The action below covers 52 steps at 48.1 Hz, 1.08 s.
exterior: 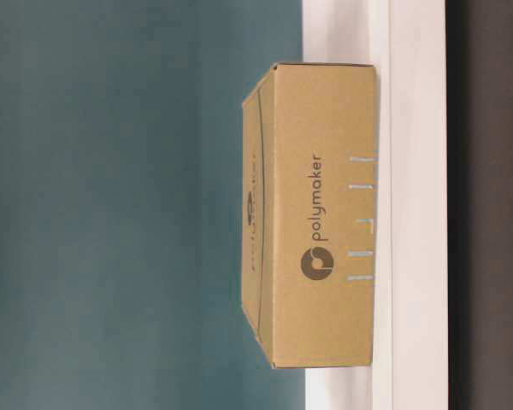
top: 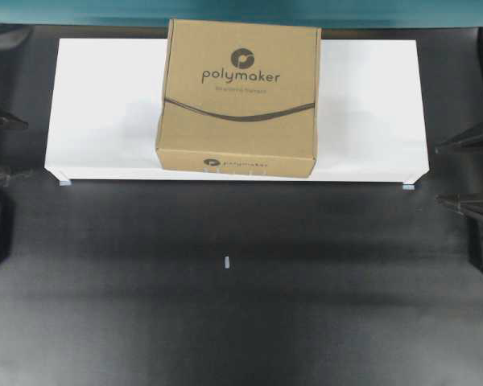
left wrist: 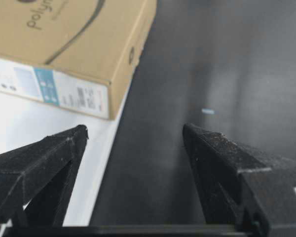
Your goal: Place the cardboard box on the stand after clamping it between your arms.
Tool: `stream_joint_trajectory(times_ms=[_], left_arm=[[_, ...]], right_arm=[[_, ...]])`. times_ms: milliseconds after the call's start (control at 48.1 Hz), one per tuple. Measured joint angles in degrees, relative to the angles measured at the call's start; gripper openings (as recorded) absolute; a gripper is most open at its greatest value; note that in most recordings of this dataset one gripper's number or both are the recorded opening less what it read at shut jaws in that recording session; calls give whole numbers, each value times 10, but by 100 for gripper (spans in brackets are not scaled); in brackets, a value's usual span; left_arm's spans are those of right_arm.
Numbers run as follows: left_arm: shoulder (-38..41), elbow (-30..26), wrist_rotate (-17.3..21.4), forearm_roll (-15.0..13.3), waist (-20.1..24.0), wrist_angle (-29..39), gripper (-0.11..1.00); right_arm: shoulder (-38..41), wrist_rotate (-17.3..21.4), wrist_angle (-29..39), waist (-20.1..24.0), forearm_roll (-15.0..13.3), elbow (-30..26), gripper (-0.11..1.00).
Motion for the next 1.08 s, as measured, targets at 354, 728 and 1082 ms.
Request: stream_joint_trajectory(times_ms=[354,728,1082], left_arm=[[-1,12,3,0,-1,0,76],[-2,25,8,0,-11,-40,76],[-2,35,11,0,-32,-47,76]], right_arm=[[-4,0,2,0,1,8,84],[-4,0,2,-1,-1,12,82],[-4,1,1,-1,-1,16,82]])
